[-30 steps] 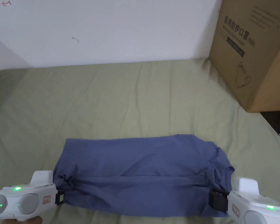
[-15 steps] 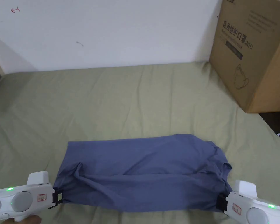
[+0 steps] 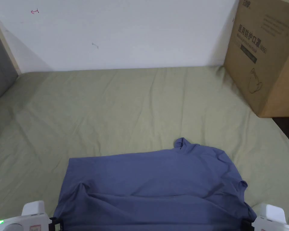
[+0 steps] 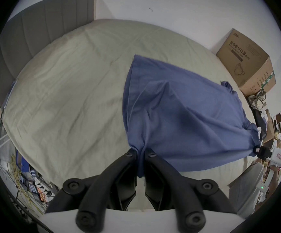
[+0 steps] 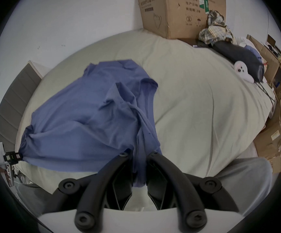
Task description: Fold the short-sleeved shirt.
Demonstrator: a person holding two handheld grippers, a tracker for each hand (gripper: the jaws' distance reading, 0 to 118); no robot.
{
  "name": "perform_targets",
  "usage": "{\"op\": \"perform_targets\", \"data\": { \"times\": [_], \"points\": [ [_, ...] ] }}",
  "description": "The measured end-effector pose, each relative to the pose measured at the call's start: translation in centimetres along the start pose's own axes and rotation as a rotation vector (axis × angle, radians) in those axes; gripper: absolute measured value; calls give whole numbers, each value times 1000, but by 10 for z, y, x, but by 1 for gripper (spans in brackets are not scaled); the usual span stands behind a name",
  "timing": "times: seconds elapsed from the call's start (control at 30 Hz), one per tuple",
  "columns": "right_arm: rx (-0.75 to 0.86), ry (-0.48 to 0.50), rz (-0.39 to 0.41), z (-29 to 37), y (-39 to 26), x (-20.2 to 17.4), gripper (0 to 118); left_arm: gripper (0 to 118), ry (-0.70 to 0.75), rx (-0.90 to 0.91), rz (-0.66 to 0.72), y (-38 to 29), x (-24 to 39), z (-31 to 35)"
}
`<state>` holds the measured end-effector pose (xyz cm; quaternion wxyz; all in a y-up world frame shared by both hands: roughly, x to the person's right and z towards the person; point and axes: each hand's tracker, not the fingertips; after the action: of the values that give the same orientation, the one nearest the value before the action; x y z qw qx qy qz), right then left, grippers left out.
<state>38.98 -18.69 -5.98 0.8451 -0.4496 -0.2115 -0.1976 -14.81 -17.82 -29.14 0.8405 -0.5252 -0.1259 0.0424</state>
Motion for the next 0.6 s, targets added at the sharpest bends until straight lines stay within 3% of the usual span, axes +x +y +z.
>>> {"op": "perform_targets", "data": {
  "times": [0.3, 0.4, 0.43, 0.47, 0.53, 0.6],
  "points": [
    [-21, -26, 19, 1, -5, -6, 13, 10, 57, -28, -29, -11, 9, -13],
    [58, 11, 37, 28, 10, -11, 34, 50, 75, 87, -64, -8, 20, 12],
    [99, 23, 43, 40, 17, -14, 50, 69, 68, 129, -86, -5, 24, 23],
    [139, 38, 49, 51, 23, -16, 64, 79, 59, 163, -102, -1, 28, 33],
    [260, 78, 67, 80, 39, -25, 87, 96, 28, 255, -126, 8, 41, 62],
    [379, 97, 84, 107, 53, -35, 90, 99, 9, 360, -137, 18, 56, 88]
  ]
}}
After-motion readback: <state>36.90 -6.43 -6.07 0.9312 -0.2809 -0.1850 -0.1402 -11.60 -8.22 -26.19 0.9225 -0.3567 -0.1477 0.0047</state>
